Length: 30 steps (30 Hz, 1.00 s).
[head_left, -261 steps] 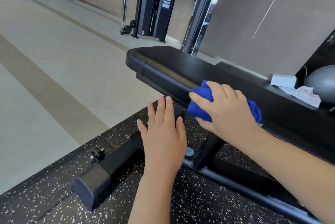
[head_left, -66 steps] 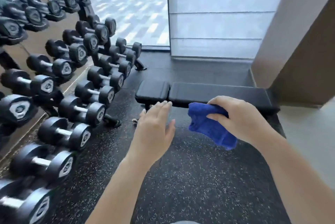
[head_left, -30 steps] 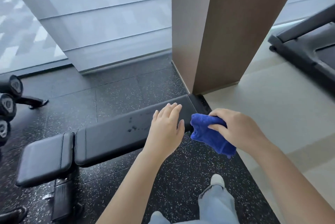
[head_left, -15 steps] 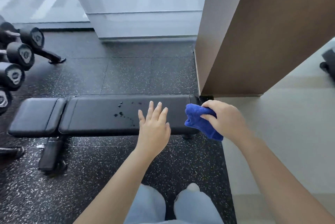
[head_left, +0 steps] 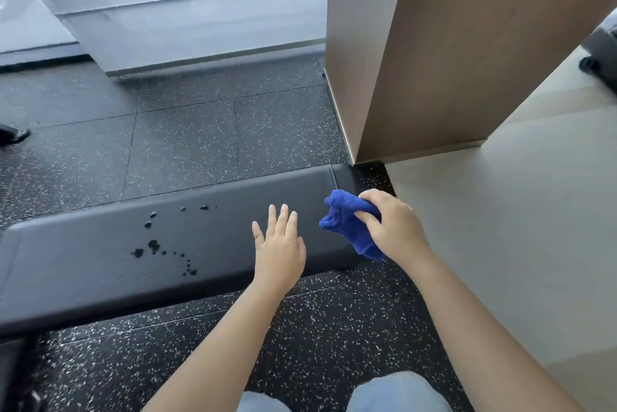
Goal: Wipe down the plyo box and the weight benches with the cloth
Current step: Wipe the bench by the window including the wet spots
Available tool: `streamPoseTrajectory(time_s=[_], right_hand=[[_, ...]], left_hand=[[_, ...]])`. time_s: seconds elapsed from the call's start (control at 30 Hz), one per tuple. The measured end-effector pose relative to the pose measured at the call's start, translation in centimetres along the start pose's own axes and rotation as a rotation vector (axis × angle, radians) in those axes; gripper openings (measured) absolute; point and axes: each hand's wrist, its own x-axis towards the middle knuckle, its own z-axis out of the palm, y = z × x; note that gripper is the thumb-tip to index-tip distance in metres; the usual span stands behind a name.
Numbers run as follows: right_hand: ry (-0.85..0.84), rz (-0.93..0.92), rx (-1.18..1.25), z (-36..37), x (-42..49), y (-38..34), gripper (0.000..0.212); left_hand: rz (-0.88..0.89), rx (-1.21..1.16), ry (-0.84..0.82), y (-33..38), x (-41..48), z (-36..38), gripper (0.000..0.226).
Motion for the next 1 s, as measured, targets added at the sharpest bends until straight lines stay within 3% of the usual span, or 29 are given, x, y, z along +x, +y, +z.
streamPoseTrajectory(time_s=[0.17, 0.43, 0.67, 0.83, 0.9, 1.0], right_hand=[[0.133, -0.040, 0.092, 6.1, 1.3, 4.1, 0.009], [0.388, -0.191, 0.191, 12.3, 2.0, 8.2, 0.006], [0.553, -0.278, 0.050, 13.1, 6.3, 10.8, 0.023], [0.725, -0.406, -0.287, 13.1, 10.1, 12.0, 0.027], [0.738, -0.513, -0.315, 14.6, 9.4, 12.7, 0.023], [0.611, -0.670, -0.269, 17.7, 6.5, 14.3, 0.021]], left_hand=[[0.079, -0.008, 0.023, -1.1, 4.4, 7.2, 0.052], [0.064, -0.105, 0.240, -2.1, 8.4, 13.9, 0.049], [0.104, -0.074, 0.254, -2.4, 8.4, 14.4, 0.051], [0.064, -0.137, 0.254, -2.3, 8.8, 14.1, 0.052], [0.052, -0.147, 0.275, -2.3, 8.9, 14.2, 0.053], [0.057, -0.147, 0.282, -2.2, 8.8, 14.2, 0.052]])
